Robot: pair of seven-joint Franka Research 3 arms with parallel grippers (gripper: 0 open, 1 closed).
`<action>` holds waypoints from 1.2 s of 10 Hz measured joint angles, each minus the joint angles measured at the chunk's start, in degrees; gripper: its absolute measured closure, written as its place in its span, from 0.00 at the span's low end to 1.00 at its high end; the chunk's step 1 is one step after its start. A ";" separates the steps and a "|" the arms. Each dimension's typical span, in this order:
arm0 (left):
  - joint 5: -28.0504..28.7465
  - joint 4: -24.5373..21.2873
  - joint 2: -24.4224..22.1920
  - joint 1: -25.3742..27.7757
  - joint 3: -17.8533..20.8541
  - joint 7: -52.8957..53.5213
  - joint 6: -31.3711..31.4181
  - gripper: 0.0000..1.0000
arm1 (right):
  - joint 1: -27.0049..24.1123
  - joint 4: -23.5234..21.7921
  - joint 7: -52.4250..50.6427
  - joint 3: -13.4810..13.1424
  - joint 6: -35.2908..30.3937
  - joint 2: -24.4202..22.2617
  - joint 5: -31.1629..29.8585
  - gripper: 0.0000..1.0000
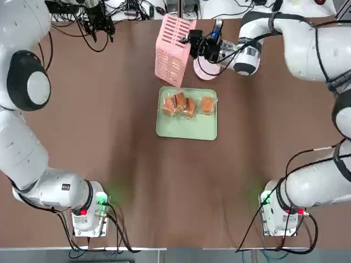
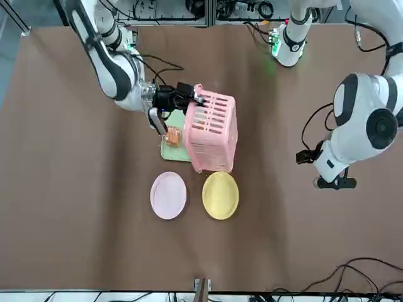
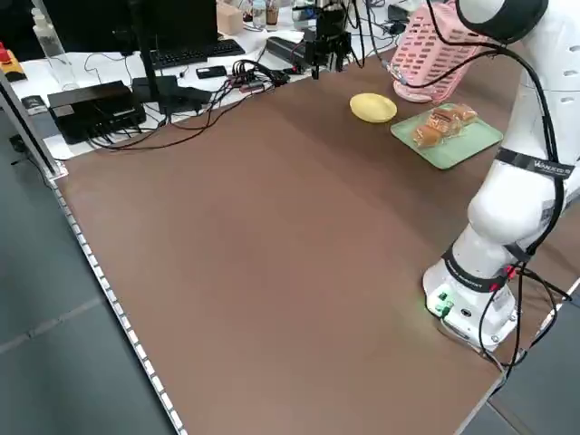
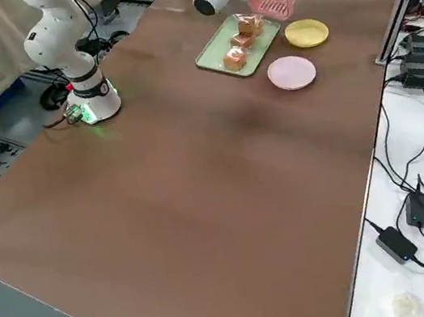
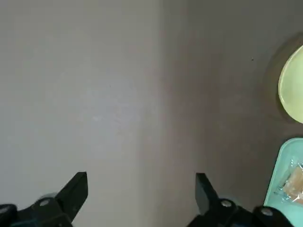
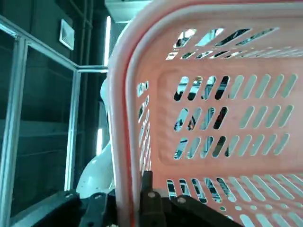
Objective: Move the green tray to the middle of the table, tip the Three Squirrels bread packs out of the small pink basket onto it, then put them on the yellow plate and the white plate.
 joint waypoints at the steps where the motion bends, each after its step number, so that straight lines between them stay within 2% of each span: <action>1: -0.26 -1.29 -0.51 0.00 -0.03 0.00 0.82 0.00 | 0.00 -0.29 1.28 0.05 2.00 -1.61 -0.20 0.93; 4: -4.45 -3.80 -3.46 0.01 -0.12 0.00 0.89 0.00 | -0.30 -1.17 3.06 0.05 8.96 -5.07 -3.99 0.93; 6: -5.02 -7.20 -6.13 -0.01 -0.15 0.00 1.59 0.00 | -1.84 -1.19 9.25 -0.13 11.21 -7.22 -13.33 0.93; 8: -6.50 -9.92 -7.54 -0.14 -0.95 -0.24 2.75 0.00 | -3.37 -1.22 15.96 -1.81 11.90 -9.85 -22.36 0.93; 12: -7.46 -11.79 -7.25 -2.57 -12.39 -16.67 10.64 0.00 | -3.91 -1.27 29.43 -9.55 11.77 -12.05 -46.10 0.93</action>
